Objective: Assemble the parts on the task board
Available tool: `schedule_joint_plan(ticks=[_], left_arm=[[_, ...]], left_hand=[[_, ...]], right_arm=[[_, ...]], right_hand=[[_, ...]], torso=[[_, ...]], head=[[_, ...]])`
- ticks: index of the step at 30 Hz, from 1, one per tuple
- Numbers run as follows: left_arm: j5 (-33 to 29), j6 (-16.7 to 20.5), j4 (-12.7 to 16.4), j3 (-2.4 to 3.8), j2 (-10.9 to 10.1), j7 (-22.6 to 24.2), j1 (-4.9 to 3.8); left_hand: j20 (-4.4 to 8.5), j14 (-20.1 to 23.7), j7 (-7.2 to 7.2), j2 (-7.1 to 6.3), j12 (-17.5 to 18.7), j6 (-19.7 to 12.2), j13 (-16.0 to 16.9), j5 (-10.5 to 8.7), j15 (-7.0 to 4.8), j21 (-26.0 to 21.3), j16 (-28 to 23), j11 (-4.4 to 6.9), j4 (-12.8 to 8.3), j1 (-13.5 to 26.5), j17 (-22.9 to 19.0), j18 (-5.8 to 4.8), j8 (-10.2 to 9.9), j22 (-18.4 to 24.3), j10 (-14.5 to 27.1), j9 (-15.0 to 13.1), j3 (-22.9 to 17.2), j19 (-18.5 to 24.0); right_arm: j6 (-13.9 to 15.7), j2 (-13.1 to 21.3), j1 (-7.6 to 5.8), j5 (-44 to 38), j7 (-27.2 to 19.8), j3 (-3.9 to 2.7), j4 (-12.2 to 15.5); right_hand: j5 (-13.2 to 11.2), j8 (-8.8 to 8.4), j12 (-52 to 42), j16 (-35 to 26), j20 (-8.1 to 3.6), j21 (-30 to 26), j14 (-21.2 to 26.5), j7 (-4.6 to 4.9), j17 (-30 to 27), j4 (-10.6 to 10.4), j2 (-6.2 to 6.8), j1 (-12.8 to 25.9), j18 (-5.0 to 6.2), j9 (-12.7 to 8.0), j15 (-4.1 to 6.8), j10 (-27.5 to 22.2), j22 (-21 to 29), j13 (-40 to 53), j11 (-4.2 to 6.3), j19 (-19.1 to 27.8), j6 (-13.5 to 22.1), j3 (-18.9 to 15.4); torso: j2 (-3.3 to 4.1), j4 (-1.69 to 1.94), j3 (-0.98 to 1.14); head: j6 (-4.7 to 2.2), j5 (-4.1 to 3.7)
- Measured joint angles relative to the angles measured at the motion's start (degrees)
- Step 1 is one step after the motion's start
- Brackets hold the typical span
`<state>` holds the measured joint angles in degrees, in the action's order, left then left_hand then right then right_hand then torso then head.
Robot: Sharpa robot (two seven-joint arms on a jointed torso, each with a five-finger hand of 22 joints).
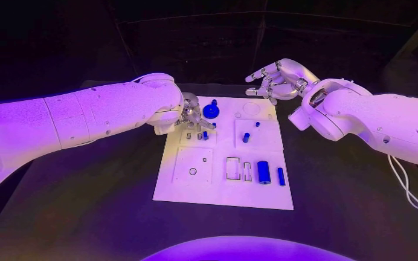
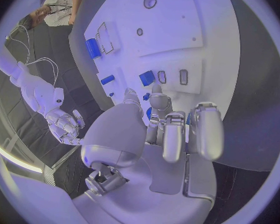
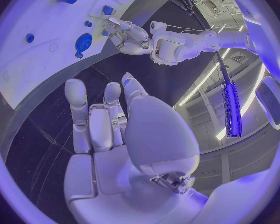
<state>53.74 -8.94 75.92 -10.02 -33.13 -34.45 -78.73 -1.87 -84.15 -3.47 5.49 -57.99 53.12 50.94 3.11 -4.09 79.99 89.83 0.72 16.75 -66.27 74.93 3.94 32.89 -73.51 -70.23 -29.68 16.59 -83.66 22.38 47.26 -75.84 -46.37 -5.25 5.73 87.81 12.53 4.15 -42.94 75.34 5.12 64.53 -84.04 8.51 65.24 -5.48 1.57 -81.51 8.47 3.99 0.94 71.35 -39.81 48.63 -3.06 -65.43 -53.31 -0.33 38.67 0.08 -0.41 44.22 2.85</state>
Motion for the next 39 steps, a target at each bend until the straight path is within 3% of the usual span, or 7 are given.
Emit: schedule_joint_plan(ticks=[19, 39], left_arm=[[0.1, -2.0, -1.5, -1.07, 1.5, -0.5, -0.01], [0.1, -2.9, -1.5, -1.18, 2.2, -0.6, 0.02]], left_hand=[[0.00, 0.0, 0.21, 0.42, -0.8, -0.2, 0.8, 0.00, 0.00, 0.4, 0.0, 0.00, -0.2, -1.0, 0.0, 0.01, 0.5, -0.5, 0.0, -0.6, -0.2, 0.0], [0.00, 0.0, 0.21, 0.67, -1.5, -0.2, 1.2, 0.03, 0.01, 0.6, 0.0, -0.01, -0.7, -2.8, 0.0, 0.02, 0.9, -0.9, 0.0, -1.1, -0.7, 0.0]], right_arm=[[-0.1, -0.5, 0.00, 0.0, 0.4, 0.00, -0.4], [-0.2, -1.1, 0.00, 0.0, 0.5, 0.00, -0.9]], right_hand=[[0.4, 0.00, 0.2, -0.3, 0.00, 0.0, 0.0, 0.00, 0.0, 0.2, 0.00, 0.0, -0.01, 0.0, 0.00, 0.0, 0.1, -0.1, 0.00, 0.0, 0.0, -0.2], [1.0, 0.00, 0.2, -0.3, 0.00, -0.2, 0.0, 0.00, -0.1, 0.0, 0.00, 0.0, -0.01, 0.0, 0.00, 0.0, 0.2, -0.1, 0.00, 0.0, 0.0, -0.3]], torso=[[-0.03, 0.01, 0.02], [-0.07, 0.07, 0.05]], head=[[0.67, 0.22], [0.96, 0.20]])
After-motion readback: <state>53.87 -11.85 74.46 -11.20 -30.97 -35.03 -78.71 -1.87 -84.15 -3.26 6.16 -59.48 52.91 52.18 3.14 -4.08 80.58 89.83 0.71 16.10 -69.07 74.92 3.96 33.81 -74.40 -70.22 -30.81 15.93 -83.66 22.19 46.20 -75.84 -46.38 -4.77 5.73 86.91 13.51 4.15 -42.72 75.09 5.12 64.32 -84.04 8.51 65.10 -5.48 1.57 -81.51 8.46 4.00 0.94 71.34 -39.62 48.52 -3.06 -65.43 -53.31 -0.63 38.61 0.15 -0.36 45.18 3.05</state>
